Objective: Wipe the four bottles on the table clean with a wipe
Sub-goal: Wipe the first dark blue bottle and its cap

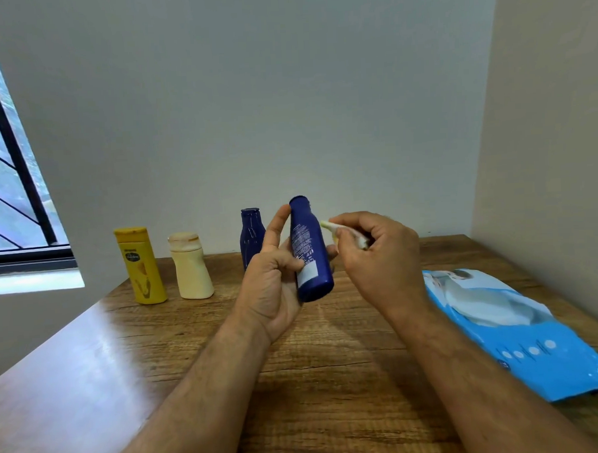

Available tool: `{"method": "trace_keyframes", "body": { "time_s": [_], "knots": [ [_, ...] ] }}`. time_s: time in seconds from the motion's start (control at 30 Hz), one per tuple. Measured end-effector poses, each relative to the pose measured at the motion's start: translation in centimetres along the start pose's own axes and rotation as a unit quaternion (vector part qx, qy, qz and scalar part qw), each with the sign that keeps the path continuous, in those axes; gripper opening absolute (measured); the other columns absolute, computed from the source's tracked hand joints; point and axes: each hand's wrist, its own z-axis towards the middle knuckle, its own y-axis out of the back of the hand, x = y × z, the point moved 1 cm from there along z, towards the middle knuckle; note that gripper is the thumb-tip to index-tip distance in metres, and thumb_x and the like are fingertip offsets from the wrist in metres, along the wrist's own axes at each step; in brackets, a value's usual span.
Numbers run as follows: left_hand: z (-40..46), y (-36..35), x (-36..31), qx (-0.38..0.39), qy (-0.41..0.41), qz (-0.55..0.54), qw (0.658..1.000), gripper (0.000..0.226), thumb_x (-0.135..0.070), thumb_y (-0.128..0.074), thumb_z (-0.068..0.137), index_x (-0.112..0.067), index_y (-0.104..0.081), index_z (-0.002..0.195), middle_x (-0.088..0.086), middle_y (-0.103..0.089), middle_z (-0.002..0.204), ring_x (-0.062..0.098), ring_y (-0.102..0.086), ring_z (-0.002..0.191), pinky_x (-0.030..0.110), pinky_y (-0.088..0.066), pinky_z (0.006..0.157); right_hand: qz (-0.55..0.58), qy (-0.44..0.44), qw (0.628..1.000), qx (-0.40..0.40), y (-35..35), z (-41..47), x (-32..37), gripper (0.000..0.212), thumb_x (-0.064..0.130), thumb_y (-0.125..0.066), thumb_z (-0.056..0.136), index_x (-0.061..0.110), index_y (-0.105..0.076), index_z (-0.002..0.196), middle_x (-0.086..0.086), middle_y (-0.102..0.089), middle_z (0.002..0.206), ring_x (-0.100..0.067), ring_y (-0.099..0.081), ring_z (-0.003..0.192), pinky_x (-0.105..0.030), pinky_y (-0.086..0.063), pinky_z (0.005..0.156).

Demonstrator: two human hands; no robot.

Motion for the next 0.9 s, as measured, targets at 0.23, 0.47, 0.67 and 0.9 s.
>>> {"method": "trace_keyframes", "body": {
  "time_s": [0.23, 0.47, 0.67, 0.9],
  "knots": [
    [-0.20, 0.38, 0.25, -0.019, 0.016, 0.066, 0.998, 0.038, -0.013, -0.062, 0.080, -0.013, -0.068, 0.117, 0.012, -0.067, 0.110, 0.030, -0.053, 0.104, 0.044, -0.042, 0.090, 0.046, 0.000, 0.994, 0.095, -0.56, -0.59, 0.64, 0.019, 0.015, -0.069, 0.090, 0.027, -0.076, 0.102, 0.010, -0.072, 0.099, 0.003, -0.066, 0.085, -0.004, -0.049, 0.065],
    [-0.54, 0.43, 0.50, 0.018, 0.013, 0.107, 0.994, 0.062, -0.009, -0.052, 0.067, -0.008, -0.062, 0.128, 0.010, -0.069, 0.103, 0.023, -0.064, 0.083, 0.039, -0.050, 0.072, 0.057, -0.016, 0.998, 0.003, 0.12, -0.06, 0.44, 0.019, 0.016, -0.064, 0.094, 0.029, -0.070, 0.107, 0.017, -0.066, 0.086, 0.009, -0.063, 0.077, -0.006, -0.047, 0.057],
    [-0.20, 0.20, 0.64, 0.002, -0.038, 0.265, 0.963, 0.058, -0.009, -0.055, 0.073, -0.019, -0.057, 0.130, 0.009, -0.068, 0.113, 0.019, -0.070, 0.089, 0.042, -0.057, 0.080, 0.023, 0.024, 0.999, 0.012, -0.09, -0.14, 0.33, 0.018, 0.021, -0.067, 0.092, 0.029, -0.072, 0.107, 0.014, -0.068, 0.095, 0.003, -0.063, 0.086, -0.005, -0.048, 0.069],
    [-0.05, 0.34, 0.76, -0.018, -0.072, 0.368, 0.927, 0.064, 0.018, -0.057, 0.076, -0.022, -0.057, 0.126, 0.004, -0.070, 0.108, 0.021, -0.068, 0.091, 0.034, -0.056, 0.083, -0.012, 0.061, 0.996, -0.060, 0.12, -0.21, 0.45, 0.011, 0.015, -0.070, 0.087, 0.021, -0.072, 0.095, 0.010, -0.068, 0.086, 0.000, -0.063, 0.077, -0.007, -0.048, 0.064]
  ]
}}
